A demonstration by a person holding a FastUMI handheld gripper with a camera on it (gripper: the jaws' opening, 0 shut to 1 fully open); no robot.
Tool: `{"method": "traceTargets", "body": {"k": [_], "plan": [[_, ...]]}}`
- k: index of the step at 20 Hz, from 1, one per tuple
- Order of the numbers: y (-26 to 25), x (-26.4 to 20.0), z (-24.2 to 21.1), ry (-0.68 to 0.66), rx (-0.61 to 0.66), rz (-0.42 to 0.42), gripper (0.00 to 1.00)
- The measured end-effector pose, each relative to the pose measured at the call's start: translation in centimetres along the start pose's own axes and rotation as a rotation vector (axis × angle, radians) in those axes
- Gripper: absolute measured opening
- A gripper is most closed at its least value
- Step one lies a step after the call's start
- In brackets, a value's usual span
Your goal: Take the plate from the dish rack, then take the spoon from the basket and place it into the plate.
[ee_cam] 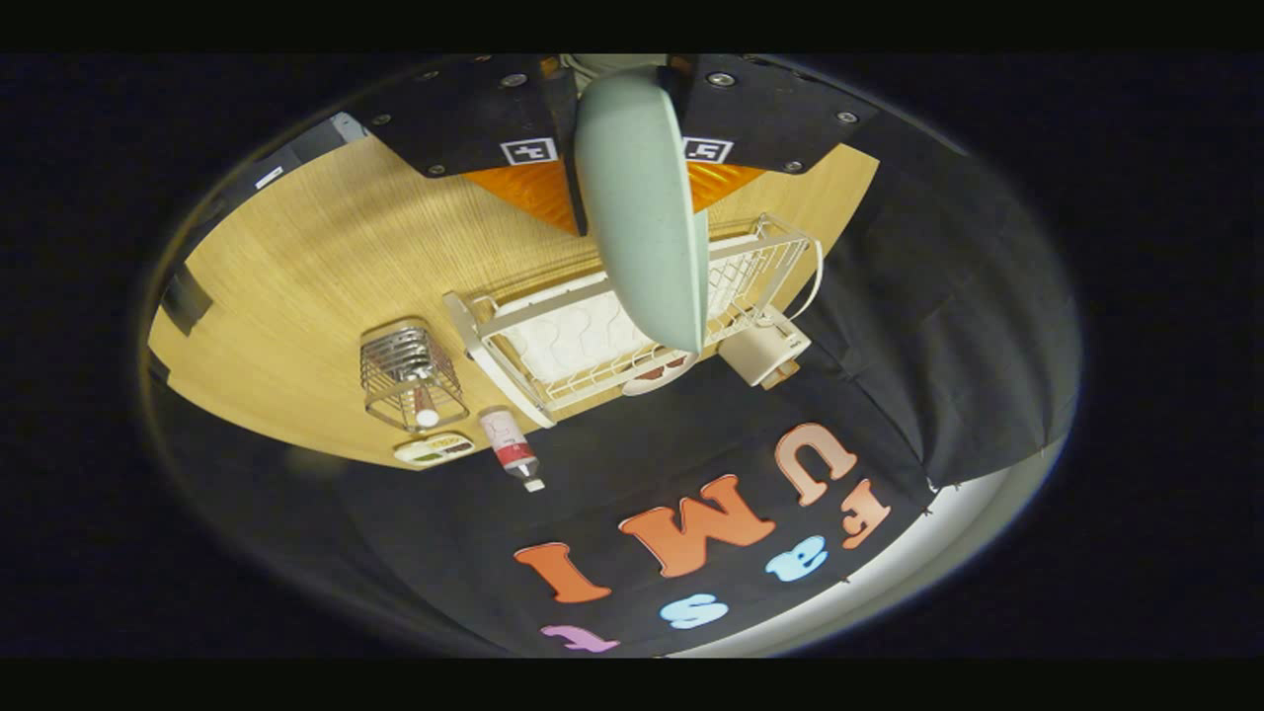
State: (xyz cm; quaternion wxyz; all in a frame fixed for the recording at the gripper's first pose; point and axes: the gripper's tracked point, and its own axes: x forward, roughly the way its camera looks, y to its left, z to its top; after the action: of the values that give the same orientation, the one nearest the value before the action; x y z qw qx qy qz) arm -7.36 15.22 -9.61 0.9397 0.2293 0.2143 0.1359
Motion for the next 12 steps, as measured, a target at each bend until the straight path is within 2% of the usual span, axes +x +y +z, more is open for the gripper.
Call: {"method": "traceTargets", "body": {"k": [5, 8, 12], "plan": [[-2.0, 1.0, -3.9, 0.083, 0.118, -0.040, 0.30], [-1.9, 1.6, -4.6, 0.098, 0.178, -0.017, 0.30], [-1.9, 2.3, -4.3, 0.094, 0.142, -0.026, 0.31]]}}
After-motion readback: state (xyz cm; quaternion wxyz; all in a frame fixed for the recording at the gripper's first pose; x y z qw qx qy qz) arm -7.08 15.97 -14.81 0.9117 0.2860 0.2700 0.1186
